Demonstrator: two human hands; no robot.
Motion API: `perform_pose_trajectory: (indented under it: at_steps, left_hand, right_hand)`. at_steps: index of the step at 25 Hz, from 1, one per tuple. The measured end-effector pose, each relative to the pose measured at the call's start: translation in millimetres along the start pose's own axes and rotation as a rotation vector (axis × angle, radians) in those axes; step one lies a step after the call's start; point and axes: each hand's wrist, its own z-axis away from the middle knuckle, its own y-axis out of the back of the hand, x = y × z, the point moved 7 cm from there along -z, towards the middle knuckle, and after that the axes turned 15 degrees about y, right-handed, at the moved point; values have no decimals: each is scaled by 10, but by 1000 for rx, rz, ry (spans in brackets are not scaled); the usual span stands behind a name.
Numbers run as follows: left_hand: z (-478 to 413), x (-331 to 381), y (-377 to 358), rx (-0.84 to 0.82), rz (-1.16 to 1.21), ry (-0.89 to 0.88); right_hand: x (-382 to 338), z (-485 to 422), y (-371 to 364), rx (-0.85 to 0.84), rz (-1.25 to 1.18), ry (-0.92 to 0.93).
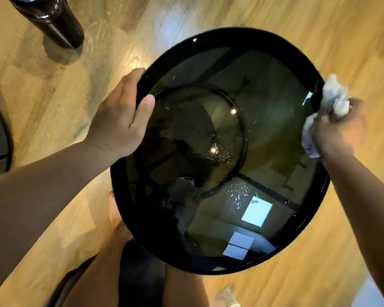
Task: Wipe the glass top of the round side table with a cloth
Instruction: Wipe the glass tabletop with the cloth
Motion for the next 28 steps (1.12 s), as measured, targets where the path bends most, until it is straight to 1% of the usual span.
perform_pose_trajectory:
  at_steps: [1,2,5,7,9,10,11,12,13,15,16,18,20,22,25,27,28]
  left_hand:
    - [3,4,-5,-5,-3,3]
    - [4,16,-18,-7,-6,-1]
    - [8,14,-29,-13,-18,0]
    - [4,14,-16,-11,-32,15]
    - [18,39,-2,3,-46,25]
    - [18,41,0,8,-54,22]
    - [18,38,4,10,-63,19]
    - [12,26,5,10,-66,16]
    - [8,21,1,6,-63,14]
    - [3,14,-13,4,-56,18]
    - [9,14,-9,7,-52,23]
    - [14,13,16,13,-44,30]
    - [19,34,16,5,-31,30]
    - [25,42,4,0,-26,31]
    - [28,26,-9,0,-46,47]
    - [19,22,-7,14,-61,47]
    - [13,2,0,19,-71,55]
  right_hand:
    - [-248,11,-46,5,-35,14]
    - [-556,8,-118,-2,-62,66]
    - [-1550,181,-374,-69,-99,285]
    - [-2090,421,-498,-170,-110,467]
    - [-2323,539,-516,-223,-146,672]
    - [-2251,489,-465,-203,-142,739]
    - [-2039,387,-407,-166,-97,739]
    - [-1670,255,-362,-133,-43,665]
    - [-1191,124,-302,-106,-3,546]
    - [-178,-15,-133,-78,35,257]
    - [178,-5,-32,-64,54,132]
    - [465,49,39,-41,48,-21]
    - [215,76,-19,3,-24,-43]
    - [-383,112,-167,-4,-64,80]
    - [-1489,345,-394,-97,-107,316]
    - [-2095,590,-519,-205,-148,581]
    - [-2265,679,-523,-232,-150,740]
